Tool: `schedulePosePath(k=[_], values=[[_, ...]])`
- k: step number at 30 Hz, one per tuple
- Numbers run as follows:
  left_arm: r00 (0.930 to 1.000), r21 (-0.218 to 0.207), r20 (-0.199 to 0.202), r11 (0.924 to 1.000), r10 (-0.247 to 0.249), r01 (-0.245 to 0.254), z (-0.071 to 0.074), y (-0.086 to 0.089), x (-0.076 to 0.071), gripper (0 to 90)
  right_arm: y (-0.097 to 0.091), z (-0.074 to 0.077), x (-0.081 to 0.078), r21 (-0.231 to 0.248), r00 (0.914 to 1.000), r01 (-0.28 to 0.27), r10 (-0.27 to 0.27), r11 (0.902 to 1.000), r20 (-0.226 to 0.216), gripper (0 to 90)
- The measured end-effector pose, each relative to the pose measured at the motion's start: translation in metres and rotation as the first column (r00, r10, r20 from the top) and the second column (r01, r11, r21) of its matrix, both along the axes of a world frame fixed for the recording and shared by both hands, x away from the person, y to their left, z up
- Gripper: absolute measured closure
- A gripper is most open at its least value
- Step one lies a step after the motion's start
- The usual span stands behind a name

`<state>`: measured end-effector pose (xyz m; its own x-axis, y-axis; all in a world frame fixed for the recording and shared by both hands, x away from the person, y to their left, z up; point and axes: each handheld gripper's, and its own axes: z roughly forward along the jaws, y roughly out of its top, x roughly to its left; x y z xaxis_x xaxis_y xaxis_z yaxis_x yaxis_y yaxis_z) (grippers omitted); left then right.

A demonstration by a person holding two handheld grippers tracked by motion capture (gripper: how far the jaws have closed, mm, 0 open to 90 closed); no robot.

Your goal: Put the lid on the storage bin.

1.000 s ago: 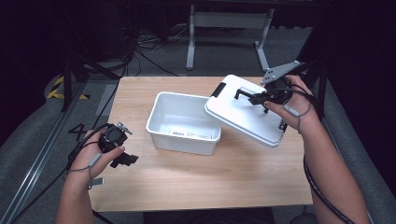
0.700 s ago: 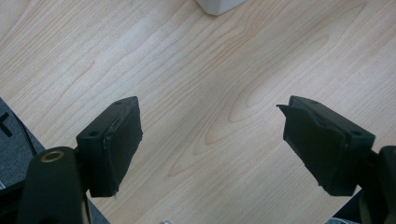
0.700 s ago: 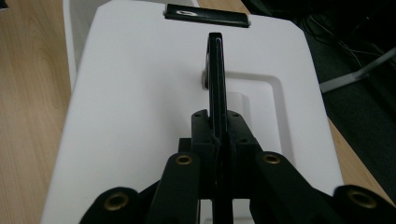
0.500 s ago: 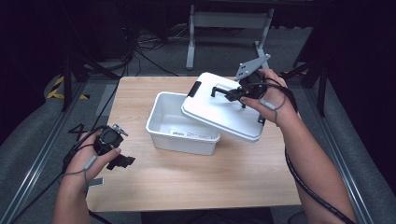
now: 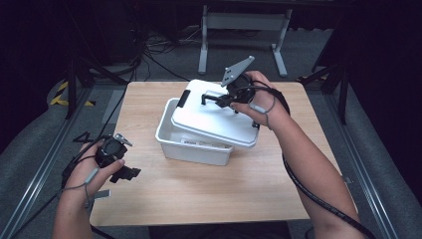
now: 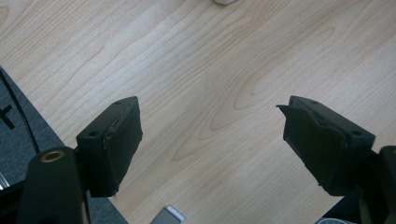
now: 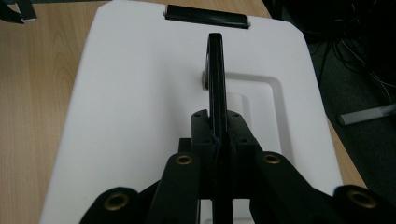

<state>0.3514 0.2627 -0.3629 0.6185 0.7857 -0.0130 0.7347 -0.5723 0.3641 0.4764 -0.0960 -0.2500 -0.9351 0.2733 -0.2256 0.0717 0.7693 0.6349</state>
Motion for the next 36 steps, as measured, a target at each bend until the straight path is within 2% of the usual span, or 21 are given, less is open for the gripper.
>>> schedulePosePath(k=[9, 17, 36], values=[[0.9999, -0.003, -0.001, 0.9999, -0.012, 0.012, 0.0, -0.001, 0.003, 20.1, 0.029, -0.011, 0.006, -0.021, 0.9984, -0.057, 0.057, 0.9982, 0.003, 84.5], [0.9999, -0.005, -0.002, 0.9999, -0.01, 0.01, -0.001, -0.001, 0.004, 20.0, 0.049, -0.027, 0.012, -0.028, 0.9941, -0.108, 0.108, 0.9937, -0.013, 84.5], [1.0, -0.004, -0.005, 1.0, -0.008, 0.008, -0.001, -0.001, 0.004, 20.0, 0.061, -0.05, 0.022, -0.064, 0.9896, -0.139, 0.136, 0.9882, -0.045, 84.5]])
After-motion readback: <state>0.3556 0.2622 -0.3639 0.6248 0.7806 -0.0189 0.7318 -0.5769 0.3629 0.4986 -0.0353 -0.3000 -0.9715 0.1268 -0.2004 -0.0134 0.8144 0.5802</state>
